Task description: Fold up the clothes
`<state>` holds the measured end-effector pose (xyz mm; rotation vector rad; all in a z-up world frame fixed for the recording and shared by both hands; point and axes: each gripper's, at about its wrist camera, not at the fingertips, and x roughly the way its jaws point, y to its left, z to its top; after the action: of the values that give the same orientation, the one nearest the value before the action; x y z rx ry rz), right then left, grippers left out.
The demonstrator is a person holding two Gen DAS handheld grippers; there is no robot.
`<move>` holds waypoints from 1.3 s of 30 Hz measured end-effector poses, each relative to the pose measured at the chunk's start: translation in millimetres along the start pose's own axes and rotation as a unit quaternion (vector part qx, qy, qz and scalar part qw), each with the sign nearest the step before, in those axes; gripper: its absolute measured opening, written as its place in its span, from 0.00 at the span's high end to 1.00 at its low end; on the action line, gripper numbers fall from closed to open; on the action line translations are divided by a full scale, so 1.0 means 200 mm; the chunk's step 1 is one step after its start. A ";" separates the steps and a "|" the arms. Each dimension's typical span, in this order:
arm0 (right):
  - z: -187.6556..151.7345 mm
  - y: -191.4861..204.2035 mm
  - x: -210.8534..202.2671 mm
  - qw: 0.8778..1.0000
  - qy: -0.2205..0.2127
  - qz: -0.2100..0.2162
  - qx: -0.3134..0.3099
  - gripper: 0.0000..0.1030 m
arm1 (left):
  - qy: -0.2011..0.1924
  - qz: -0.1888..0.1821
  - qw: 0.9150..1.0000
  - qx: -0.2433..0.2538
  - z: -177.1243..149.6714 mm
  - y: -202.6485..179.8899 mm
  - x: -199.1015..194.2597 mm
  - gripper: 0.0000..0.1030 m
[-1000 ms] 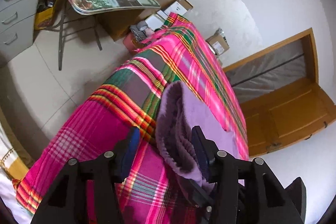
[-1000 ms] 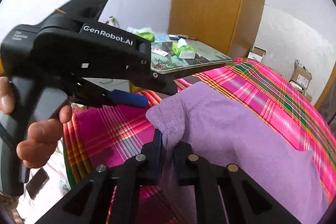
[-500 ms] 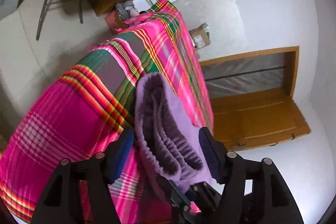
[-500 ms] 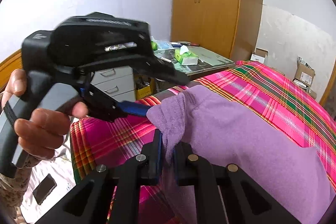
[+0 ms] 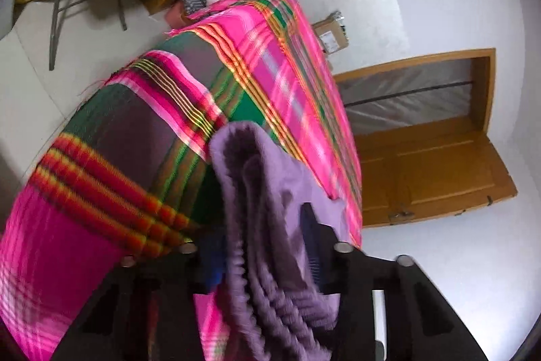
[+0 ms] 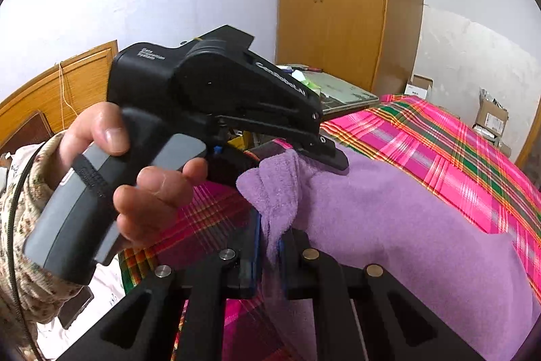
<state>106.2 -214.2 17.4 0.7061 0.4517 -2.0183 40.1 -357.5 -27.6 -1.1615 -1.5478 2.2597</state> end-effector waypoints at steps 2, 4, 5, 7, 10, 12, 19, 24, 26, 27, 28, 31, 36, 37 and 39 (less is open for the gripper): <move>0.01 0.00 0.03 1.000 0.008 -0.003 -0.001 0.91 | -0.002 0.009 1.000 0.010 0.01 0.00 0.01 0.80; 0.02 -0.01 0.06 1.000 0.015 -0.007 -0.004 0.91 | -0.005 0.011 1.000 0.013 0.02 0.00 0.01 0.83; 0.02 0.00 0.07 1.000 0.019 -0.008 -0.006 0.92 | -0.006 0.011 1.000 0.013 0.03 0.00 0.01 0.83; 0.03 0.02 0.09 1.000 0.022 -0.013 -0.013 0.92 | -0.009 0.017 1.000 0.021 0.04 0.00 0.01 0.84; 0.05 0.05 0.12 0.999 0.026 -0.018 -0.017 0.92 | -0.015 0.025 0.999 0.029 0.06 -0.01 0.00 0.84; 0.06 0.05 0.14 0.999 0.029 -0.020 -0.017 0.92 | -0.020 0.027 0.999 0.032 0.07 -0.01 -0.02 0.85; 0.06 0.02 0.19 0.999 0.052 -0.011 -0.002 0.92 | -0.020 0.036 0.999 0.025 0.08 0.03 0.01 0.85; 0.06 0.01 0.19 0.999 0.049 -0.006 0.009 0.92 | -0.020 0.049 0.998 0.038 0.08 0.00 0.01 0.85; 0.08 -0.02 0.18 0.999 0.042 -0.005 0.010 0.92 | -0.021 0.052 0.998 0.037 0.07 -0.02 0.01 0.85; 0.08 -0.02 0.17 0.999 0.037 -0.006 0.011 0.92 | -0.022 0.055 0.997 0.039 0.06 -0.03 0.01 0.85; 0.08 -0.02 0.16 0.999 0.033 -0.006 0.012 0.92 | -0.024 0.059 0.997 0.043 0.06 -0.05 0.00 0.85; 0.08 -0.03 0.10 1.000 0.014 -0.011 0.014 0.92 | -0.030 0.066 0.996 0.054 0.04 -0.11 -0.01 0.85; 0.09 -0.07 -0.01 0.999 -0.015 -0.015 0.024 0.92 | -0.039 0.069 0.994 0.079 0.01 -0.23 -0.03 0.85; 0.09 -0.08 -0.03 0.999 -0.022 -0.016 0.028 0.92 | -0.041 0.071 0.993 0.085 0.00 -0.26 -0.03 0.85; 0.09 -0.11 -0.08 0.999 -0.034 -0.019 0.035 0.92 | -0.043 0.070 0.992 0.096 -0.02 -0.33 -0.03 0.85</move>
<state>89.5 -202.2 41.8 0.6740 0.3582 -2.0955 28.8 -328.4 30.3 -1.1665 -1.2776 2.5146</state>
